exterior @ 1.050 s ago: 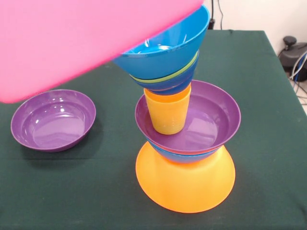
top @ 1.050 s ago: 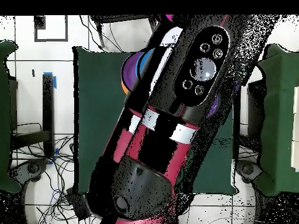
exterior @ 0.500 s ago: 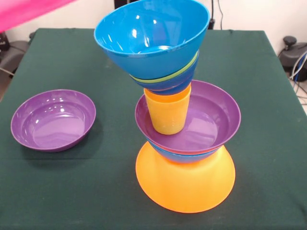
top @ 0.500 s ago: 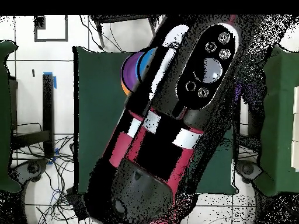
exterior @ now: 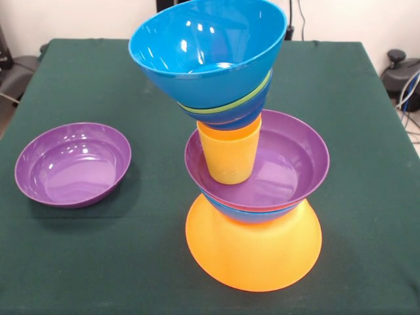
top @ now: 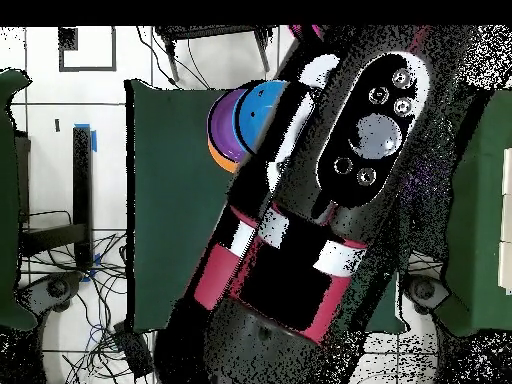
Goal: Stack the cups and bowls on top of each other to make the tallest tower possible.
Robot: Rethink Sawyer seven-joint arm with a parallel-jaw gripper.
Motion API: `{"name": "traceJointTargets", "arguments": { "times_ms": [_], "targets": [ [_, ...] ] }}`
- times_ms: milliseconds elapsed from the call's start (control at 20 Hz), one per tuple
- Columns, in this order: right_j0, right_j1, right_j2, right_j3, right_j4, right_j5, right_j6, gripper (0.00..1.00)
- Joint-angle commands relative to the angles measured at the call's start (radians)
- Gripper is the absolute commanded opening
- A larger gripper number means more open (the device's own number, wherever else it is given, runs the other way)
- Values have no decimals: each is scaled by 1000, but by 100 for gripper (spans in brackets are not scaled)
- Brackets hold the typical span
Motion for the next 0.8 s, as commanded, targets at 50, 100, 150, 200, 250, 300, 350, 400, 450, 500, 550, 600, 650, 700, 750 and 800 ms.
{"name": "traceJointTargets", "arguments": {
  "times_ms": [50,100,150,200,250,300,350,400,450,500,550,600,650,700,750,800],
  "targets": [
    [80,9,371,3,-370,85,-209,0],
    [90,4,406,14,-407,95,-212,0],
    [100,-2,441,27,-443,105,-217,0],
    [112,-9,477,42,-478,120,-221,0],
    [128,-16,517,64,-515,125,-224,0],
    [144,-24,558,86,-552,130,-226,0],
    [162,-33,597,112,-588,124,-228,0],
    [181,-43,637,142,-624,116,-232,0],
    [198,-53,670,172,-653,103,-238,0],
    [215,-63,703,202,-682,90,-245,0],
    [234,-77,734,239,-712,71,-253,0],
    [248,-88,757,266,-736,58,-260,0],
    [252,-91,766,273,-746,58,-264,0],
    [256,-95,775,280,-757,58,-267,0],
    [262,-99,785,287,-770,63,-272,0],
    [265,-100,789,287,-780,71,-271,0]
  ]
}}
